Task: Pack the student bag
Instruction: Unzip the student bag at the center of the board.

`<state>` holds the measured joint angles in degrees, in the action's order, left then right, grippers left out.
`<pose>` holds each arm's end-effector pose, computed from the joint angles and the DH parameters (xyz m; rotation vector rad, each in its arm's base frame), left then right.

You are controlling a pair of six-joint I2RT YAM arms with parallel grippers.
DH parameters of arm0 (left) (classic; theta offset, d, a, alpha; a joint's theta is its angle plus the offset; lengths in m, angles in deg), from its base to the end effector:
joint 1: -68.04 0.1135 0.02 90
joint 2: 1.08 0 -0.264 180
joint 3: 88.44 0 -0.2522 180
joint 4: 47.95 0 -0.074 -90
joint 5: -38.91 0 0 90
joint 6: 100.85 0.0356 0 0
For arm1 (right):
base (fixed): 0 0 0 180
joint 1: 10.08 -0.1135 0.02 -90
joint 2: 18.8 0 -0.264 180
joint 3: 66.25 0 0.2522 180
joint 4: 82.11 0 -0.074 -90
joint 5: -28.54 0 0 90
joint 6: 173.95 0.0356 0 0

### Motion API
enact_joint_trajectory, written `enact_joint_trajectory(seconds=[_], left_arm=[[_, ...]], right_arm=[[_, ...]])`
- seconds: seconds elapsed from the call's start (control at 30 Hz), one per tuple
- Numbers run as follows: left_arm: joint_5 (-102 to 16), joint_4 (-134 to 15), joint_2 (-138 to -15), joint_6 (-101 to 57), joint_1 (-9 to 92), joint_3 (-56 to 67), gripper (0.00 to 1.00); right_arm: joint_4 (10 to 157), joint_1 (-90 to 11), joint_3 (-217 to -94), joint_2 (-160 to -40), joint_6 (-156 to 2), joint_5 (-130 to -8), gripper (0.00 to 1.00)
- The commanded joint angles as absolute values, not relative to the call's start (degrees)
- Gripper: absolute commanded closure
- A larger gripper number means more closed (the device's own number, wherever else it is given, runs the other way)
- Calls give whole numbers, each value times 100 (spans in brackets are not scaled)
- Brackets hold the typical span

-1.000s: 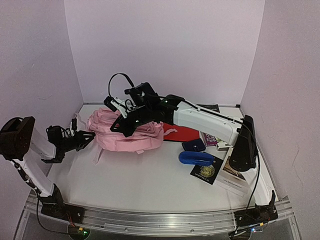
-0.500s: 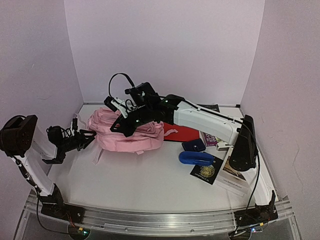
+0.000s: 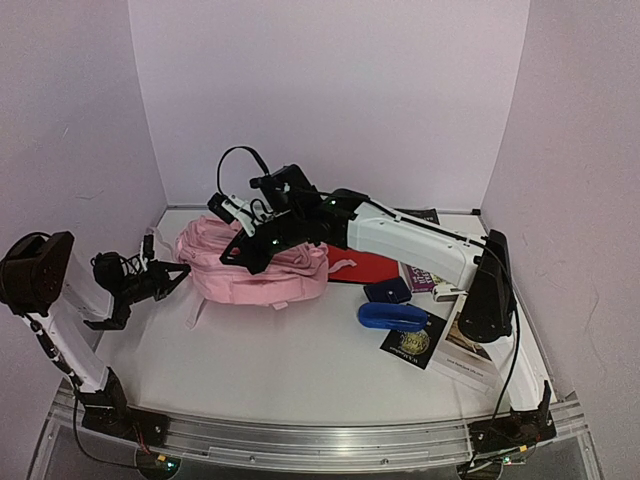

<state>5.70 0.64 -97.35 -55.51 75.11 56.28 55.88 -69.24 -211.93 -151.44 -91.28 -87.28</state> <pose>0.2641 0.0027 0.1353 -0.0782 1.8873 -1.3353 0.2621 0.4693 0.3132 -1.4306 1.6493 1.0034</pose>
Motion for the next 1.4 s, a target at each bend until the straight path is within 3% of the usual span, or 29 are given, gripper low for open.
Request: enact_joint_trajectory(seconds=[0.0,0.53,0.83,1.1,1.37], left_arm=[[348,-205,-9219,-5305,7498,5758,98],[-565,-3167,-7045,-4768,7416,6092,100],[-1190,-4971,-5560,-4425,6143,5807,100],[-1166,-5960,-3796,-4842,5849,5952,100],[-1191,-6676,-3946,-4939,5798,5596,100]], right_arm=[[6163,-6927,-21610,-14557,-9215,-8874,100],[6314,-6877,-21595,-14801,-9366,-8225,100],[6597,-6947,-21433,-15187,-9303,-7715,100],[6773,-6970,-21345,-15555,-9392,-7224,100],[6952,-7104,-21446,-15862,-9160,-6993,100]])
